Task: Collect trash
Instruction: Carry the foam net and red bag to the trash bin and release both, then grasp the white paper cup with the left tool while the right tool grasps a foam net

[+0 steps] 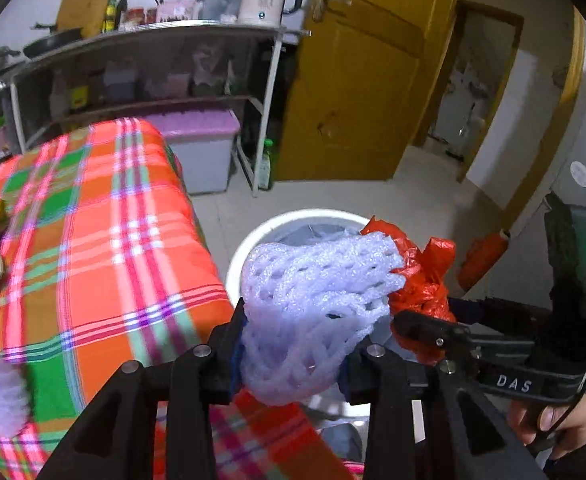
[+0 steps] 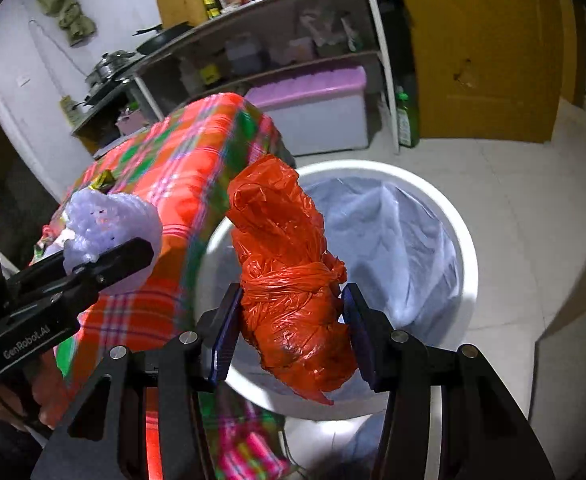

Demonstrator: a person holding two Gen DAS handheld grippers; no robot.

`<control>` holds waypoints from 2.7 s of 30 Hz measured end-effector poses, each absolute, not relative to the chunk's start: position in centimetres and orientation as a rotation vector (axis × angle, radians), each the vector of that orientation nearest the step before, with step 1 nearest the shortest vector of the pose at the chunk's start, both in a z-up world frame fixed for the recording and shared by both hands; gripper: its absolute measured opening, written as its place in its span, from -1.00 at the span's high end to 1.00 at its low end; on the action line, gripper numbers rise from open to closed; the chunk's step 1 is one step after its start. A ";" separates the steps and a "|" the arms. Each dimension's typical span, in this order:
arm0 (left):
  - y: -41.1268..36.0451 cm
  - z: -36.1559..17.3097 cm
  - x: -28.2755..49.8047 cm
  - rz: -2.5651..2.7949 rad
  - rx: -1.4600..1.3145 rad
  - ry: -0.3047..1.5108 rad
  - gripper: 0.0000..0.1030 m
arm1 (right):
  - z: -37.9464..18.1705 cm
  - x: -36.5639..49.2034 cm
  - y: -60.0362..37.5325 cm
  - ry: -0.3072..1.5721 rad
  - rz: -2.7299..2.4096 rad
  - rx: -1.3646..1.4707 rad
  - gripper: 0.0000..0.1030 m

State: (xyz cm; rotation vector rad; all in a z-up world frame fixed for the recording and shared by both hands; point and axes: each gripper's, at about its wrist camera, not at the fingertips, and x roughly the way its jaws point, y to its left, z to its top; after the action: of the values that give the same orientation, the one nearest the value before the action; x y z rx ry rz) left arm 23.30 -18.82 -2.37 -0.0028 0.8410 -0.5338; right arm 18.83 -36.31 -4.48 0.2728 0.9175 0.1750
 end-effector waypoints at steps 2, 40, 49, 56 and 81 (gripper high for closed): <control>-19.5 -3.1 24.0 -0.538 -0.001 0.870 0.28 | -5.2 19.1 -36.9 0.930 0.159 0.281 -0.01; -12.6 0.9 19.6 -0.464 -0.104 0.761 -0.28 | -0.9 14.6 -33.1 0.790 0.226 0.296 -0.38; -6.3 2.1 16.8 -0.376 -0.145 0.712 -0.26 | 0.6 13.6 -27.1 0.771 0.344 0.219 -0.38; -0.9 1.8 15.9 -0.231 -0.155 0.684 -0.13 | 0.2 14.1 -22.5 0.792 0.432 0.162 -0.38; 11.0 -2.0 21.6 -0.045 -0.306 0.778 -0.13 | -0.8 20.4 -10.5 0.841 0.634 0.041 -0.38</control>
State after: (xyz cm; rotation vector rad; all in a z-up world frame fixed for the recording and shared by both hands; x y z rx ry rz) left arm 21.57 11.00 -1.97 -0.3056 0.7780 -0.0448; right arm 20.45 -10.52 -0.78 0.0408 0.8405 0.6339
